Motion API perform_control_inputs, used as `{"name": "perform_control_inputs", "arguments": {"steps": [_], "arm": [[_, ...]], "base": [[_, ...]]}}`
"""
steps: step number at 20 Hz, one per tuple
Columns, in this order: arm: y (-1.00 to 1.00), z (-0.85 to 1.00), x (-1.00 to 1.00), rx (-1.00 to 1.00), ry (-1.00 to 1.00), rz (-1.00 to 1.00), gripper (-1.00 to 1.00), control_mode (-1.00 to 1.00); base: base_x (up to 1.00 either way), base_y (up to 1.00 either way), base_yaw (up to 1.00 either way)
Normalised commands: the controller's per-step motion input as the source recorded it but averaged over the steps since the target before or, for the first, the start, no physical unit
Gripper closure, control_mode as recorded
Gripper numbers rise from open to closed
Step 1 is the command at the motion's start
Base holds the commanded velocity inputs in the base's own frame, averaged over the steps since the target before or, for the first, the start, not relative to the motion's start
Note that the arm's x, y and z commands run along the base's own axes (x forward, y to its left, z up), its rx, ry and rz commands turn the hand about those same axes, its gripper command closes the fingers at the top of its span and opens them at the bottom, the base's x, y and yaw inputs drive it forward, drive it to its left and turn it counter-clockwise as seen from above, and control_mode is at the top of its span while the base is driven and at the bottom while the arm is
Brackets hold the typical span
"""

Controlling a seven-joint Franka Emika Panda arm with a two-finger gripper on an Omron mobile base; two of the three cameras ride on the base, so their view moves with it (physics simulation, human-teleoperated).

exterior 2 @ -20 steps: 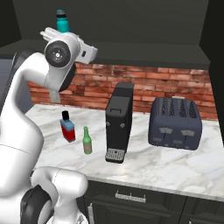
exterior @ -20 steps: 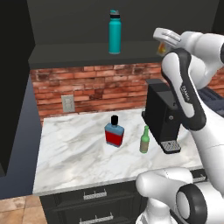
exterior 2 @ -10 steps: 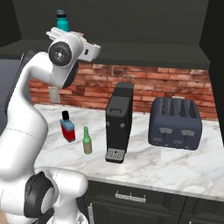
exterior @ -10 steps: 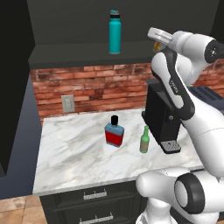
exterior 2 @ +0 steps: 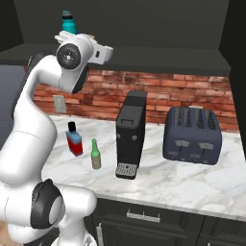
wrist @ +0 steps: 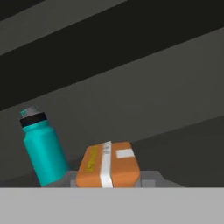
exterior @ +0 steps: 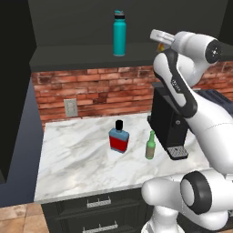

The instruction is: Sort all alcoholic drinks to one cabinet, and non-alcoholic drinks to the other.

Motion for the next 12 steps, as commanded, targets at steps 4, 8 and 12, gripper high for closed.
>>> {"name": "perform_control_inputs", "arguments": {"steps": [4, 8, 12], "arm": [[-0.04, -0.03, 0.17, -0.07, 0.0, -0.01, 1.0, -1.0], [-0.03, -0.05, 0.2, -0.06, 0.0, -0.01, 1.0, -1.0], [-0.03, -0.11, 0.14, -0.05, 0.0, -0.01, 1.0, -1.0]], "base": [[0.0, 0.0, 0.0], [0.0, 0.0, 0.0], [0.0, 0.0, 0.0]]}}
